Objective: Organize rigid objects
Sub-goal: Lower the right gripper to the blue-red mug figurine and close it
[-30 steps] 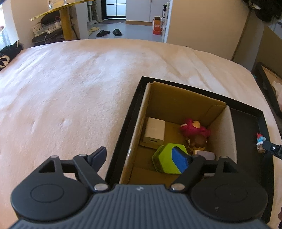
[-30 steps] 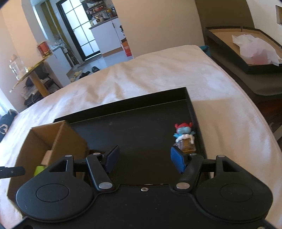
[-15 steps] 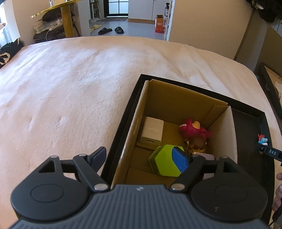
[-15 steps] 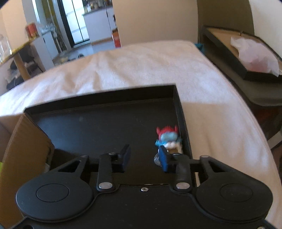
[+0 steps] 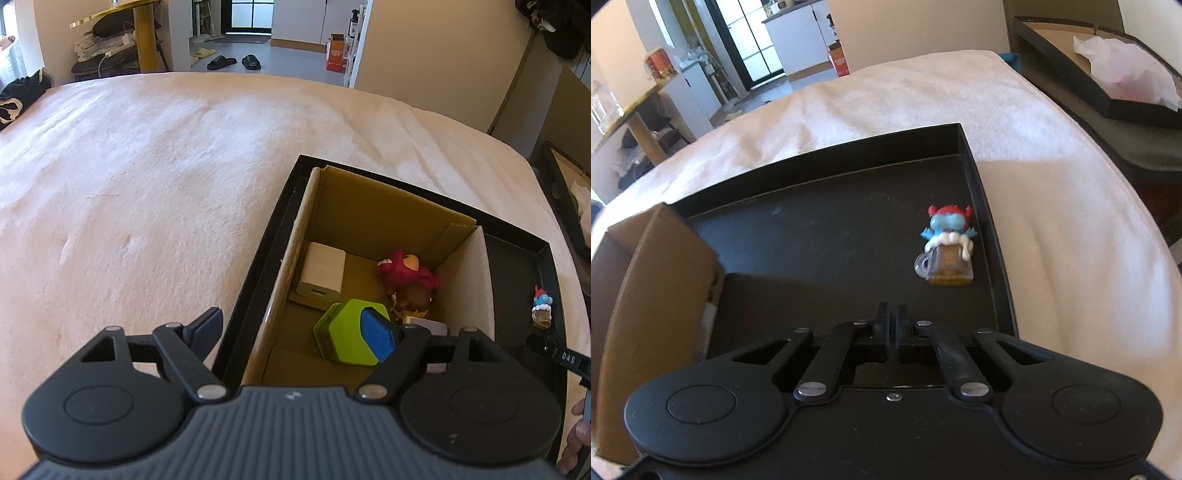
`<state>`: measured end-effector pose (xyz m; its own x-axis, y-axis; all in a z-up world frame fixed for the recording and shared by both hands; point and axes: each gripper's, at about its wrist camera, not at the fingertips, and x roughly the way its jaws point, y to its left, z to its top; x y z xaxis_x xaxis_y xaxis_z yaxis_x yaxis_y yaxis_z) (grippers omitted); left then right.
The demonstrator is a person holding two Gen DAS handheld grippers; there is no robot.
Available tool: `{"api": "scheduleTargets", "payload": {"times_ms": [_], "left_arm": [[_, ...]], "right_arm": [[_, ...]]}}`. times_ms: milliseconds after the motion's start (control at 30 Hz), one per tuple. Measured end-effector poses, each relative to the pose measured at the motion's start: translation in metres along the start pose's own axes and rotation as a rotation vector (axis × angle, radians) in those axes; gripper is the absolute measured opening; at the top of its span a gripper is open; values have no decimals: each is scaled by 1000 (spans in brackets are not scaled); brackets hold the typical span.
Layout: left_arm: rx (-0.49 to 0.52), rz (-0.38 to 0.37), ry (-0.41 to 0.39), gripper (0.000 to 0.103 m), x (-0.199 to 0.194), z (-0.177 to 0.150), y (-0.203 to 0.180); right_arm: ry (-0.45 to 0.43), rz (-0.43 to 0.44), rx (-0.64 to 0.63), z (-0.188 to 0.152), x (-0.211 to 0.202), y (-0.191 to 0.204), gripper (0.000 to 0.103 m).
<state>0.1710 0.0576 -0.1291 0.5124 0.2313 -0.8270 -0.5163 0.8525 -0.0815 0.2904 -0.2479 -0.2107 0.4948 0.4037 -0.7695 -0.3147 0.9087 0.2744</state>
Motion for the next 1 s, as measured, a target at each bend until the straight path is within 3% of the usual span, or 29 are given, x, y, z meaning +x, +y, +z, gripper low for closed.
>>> {"api": "scheduleTargets", "payload": {"times_ms": [133, 167, 233, 500, 733, 1000], "left_arm": [[-4, -8, 2, 80, 0, -1, 2], [-5, -10, 3, 80, 0, -1, 2], [-6, -12, 4, 80, 1, -2, 2], [-10, -10, 10, 80, 6, -1, 2], [-4, -12, 16, 80, 10, -2, -2], [7, -5, 18, 80, 10, -3, -5]], "right_arm": [[-6, 39, 35, -4, -5, -1, 10], [-15, 33, 43, -4, -6, -2, 24], [-45, 3, 52, 0, -9, -3, 42], [-140, -68, 16, 30, 0, 4, 42], [-133, -205, -44, 31, 23, 6, 31], [-68, -164, -35, 27, 20, 4, 23]]}}
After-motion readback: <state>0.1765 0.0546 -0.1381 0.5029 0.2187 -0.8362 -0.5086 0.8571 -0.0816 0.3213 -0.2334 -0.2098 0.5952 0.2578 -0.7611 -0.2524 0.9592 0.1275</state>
